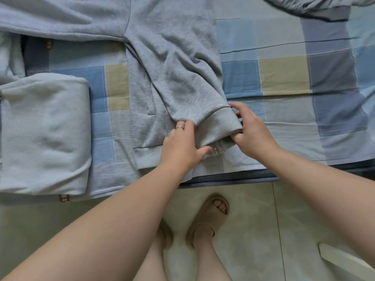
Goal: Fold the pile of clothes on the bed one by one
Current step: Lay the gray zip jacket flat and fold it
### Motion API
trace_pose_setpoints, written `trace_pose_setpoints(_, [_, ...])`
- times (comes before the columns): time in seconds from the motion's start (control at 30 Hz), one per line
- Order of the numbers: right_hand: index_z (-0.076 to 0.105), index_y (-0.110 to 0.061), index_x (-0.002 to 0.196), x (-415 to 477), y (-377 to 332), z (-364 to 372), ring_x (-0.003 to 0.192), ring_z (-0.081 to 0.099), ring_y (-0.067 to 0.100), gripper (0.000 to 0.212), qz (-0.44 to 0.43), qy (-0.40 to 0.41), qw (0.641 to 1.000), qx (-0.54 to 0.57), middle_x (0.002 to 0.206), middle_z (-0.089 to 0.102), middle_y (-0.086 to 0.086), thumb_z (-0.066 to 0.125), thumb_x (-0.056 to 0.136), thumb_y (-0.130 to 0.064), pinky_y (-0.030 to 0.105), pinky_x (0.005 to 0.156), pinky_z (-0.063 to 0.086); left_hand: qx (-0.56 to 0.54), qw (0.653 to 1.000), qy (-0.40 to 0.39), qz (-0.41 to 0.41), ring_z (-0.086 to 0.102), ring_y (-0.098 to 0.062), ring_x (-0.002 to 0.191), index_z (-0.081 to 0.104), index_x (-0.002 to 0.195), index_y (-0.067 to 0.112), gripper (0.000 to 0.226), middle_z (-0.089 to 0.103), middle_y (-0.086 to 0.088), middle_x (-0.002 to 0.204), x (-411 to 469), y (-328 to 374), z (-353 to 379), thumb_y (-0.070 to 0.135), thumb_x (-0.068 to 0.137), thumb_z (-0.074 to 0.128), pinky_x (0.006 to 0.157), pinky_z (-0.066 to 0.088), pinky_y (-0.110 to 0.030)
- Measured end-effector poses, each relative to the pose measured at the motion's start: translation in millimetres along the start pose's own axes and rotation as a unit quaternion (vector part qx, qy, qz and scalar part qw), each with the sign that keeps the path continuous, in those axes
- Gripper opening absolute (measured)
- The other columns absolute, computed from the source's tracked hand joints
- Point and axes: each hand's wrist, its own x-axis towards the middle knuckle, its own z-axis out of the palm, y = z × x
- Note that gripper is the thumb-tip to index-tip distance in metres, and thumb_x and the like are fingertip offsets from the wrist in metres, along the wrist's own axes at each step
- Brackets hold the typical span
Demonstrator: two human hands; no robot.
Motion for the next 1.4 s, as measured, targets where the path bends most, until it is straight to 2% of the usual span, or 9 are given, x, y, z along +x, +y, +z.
trace_pose_setpoints(0.2, [0.041,-0.025,0.146,-1.3,6.9,-5.7,0.098,0.049,0.014,0.070,-0.015,-0.025,0.999,-0.030,0.120,0.046,-0.005,0.060,0.085,0.003,0.026,0.085,0.038,-0.004,0.996,0.079,0.040,0.052,-0.031,0.099,0.057,0.105,0.017,0.014,0.053,-0.004,0.114,8.7,6.4,11.0,0.018,0.092,0.057,0.077,0.035,-0.038])
trace_pose_setpoints(0.37, [0.039,-0.026,0.147,-5.6,0.3,-7.9,0.092,0.054,0.025,0.080,-0.045,-0.048,0.993,-0.103,0.128,0.043,0.005,0.056,0.078,0.012,0.040,0.077,0.047,-0.029,0.991,0.109,0.074,0.048,-0.031,0.074,0.045,0.088,0.012,0.021,0.048,-0.003,0.085,-16.0,-30.0,-22.9,0.005,0.081,0.063,0.062,0.038,-0.039])
trace_pose_setpoints(0.53, [0.061,-0.007,0.100,-15.4,-16.7,3.9,0.078,0.054,0.036,0.023,-0.209,-0.025,0.950,-0.231,0.101,0.053,0.013,0.048,0.081,-0.004,0.041,0.058,0.046,0.070,0.965,0.153,0.202,0.045,-0.028,0.063,0.061,0.088,0.007,0.018,0.054,-0.010,0.080,-32.7,-69.4,-66.7,0.013,0.076,0.050,0.053,0.038,-0.036])
trace_pose_setpoints(0.7, [0.060,-0.011,0.091,-18.8,-20.4,30.8,0.069,0.045,0.030,0.015,-0.216,-0.015,0.931,-0.292,0.086,0.052,0.008,0.069,0.083,-0.003,0.036,0.060,0.030,0.127,0.943,0.193,0.239,0.036,-0.024,0.063,0.059,0.068,0.008,0.013,0.050,-0.006,0.070,-39.9,-88.7,-76.7,-0.002,0.075,0.056,0.051,0.030,-0.034])
trace_pose_setpoints(0.87, [0.055,-0.015,0.097,-13.0,-37.3,53.2,0.079,0.049,0.030,0.020,-0.139,-0.117,0.929,-0.323,0.091,0.047,0.005,0.063,0.083,-0.002,0.034,0.058,0.031,0.226,0.965,0.031,0.128,0.048,-0.028,0.058,0.057,0.063,0.011,0.033,0.053,-0.006,0.066,-43.1,-100.6,-59.7,-0.007,0.052,0.082,0.051,0.031,-0.033])
trace_pose_setpoints(1.03, [0.059,-0.025,0.113,2.3,-63.1,52.0,0.103,0.054,0.027,0.021,-0.096,-0.239,0.895,-0.364,0.109,0.052,0.000,0.057,0.093,-0.033,0.036,0.079,0.040,0.203,0.959,-0.193,-0.032,0.052,-0.032,0.117,0.065,0.116,0.020,0.025,0.056,-0.005,0.124,-29.5,-88.1,-70.5,0.030,0.096,0.053,0.092,0.044,-0.042])
trace_pose_setpoints(1.13, [0.067,-0.026,0.104,10.7,-63.7,40.1,0.101,0.053,0.024,0.039,-0.094,-0.176,0.933,-0.298,0.103,0.056,-0.002,0.051,0.090,-0.058,0.038,0.083,0.039,0.091,0.987,-0.079,-0.108,0.046,-0.029,0.117,0.069,0.098,0.024,0.041,0.053,-0.002,0.119,-22.0,-89.2,-79.9,0.061,0.091,0.053,0.095,0.042,-0.041])
trace_pose_setpoints(1.23, [0.059,-0.024,0.133,25.2,-58.2,37.8,0.127,0.045,0.035,0.051,-0.080,-0.039,0.965,-0.245,0.138,0.050,0.010,0.051,0.089,-0.049,0.051,0.099,0.041,-0.117,0.964,0.118,-0.207,0.048,-0.030,0.118,0.052,0.118,0.017,0.053,0.047,-0.007,0.129,0.8,-90.2,-83.0,0.059,0.089,0.063,0.099,0.042,-0.043])
trace_pose_setpoints(1.4, [0.017,-0.042,0.157,32.2,-47.8,67.5,0.153,0.008,0.029,0.069,0.004,-0.203,0.936,-0.289,0.169,-0.006,0.005,0.051,0.097,-0.046,0.046,0.122,0.017,-0.252,0.927,0.071,-0.269,0.059,-0.028,0.096,0.056,0.114,0.010,0.043,0.063,-0.006,0.107,35.5,-98.2,-66.6,0.048,0.095,0.062,0.077,0.042,-0.034])
